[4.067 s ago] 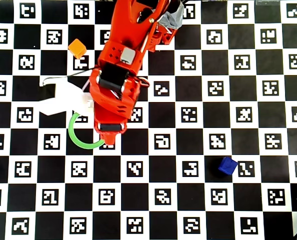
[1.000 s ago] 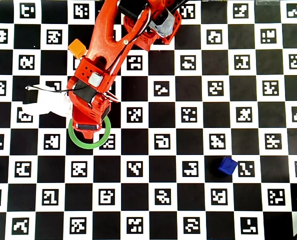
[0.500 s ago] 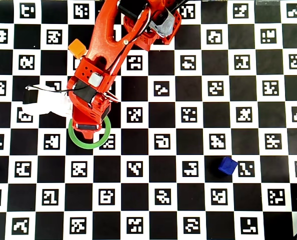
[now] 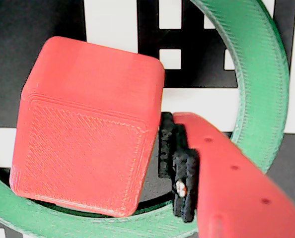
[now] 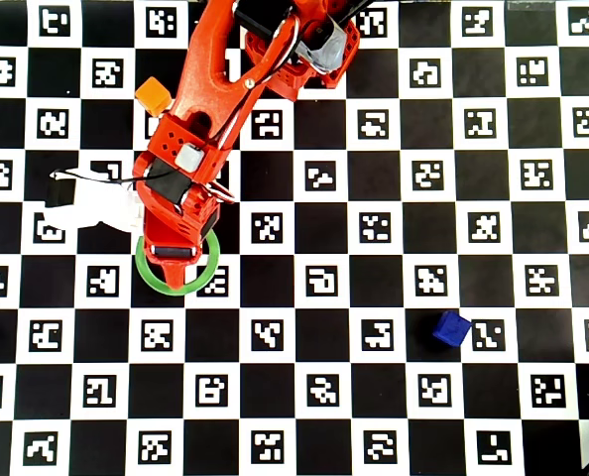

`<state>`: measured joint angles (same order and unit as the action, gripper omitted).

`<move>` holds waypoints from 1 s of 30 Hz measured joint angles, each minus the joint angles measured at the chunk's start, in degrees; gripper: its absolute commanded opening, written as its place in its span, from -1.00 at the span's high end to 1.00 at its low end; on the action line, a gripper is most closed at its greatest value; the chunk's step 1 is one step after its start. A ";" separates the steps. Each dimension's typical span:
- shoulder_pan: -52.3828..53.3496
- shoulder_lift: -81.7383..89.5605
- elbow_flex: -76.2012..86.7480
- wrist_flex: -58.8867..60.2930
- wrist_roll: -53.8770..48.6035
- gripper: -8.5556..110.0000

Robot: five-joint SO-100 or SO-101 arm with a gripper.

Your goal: Grab the red cube then put it in the green circle then put the blue cube on top and finally the orange cube on top

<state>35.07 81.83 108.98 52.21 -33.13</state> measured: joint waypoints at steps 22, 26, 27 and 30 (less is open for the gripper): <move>-3.52 9.58 -1.93 14.50 7.21 0.19; -6.50 10.63 -8.44 24.43 11.69 0.19; -7.65 10.63 -10.46 27.16 13.10 0.19; -11.60 10.63 -14.68 33.31 18.28 0.20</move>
<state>23.47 92.46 94.31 85.52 -14.85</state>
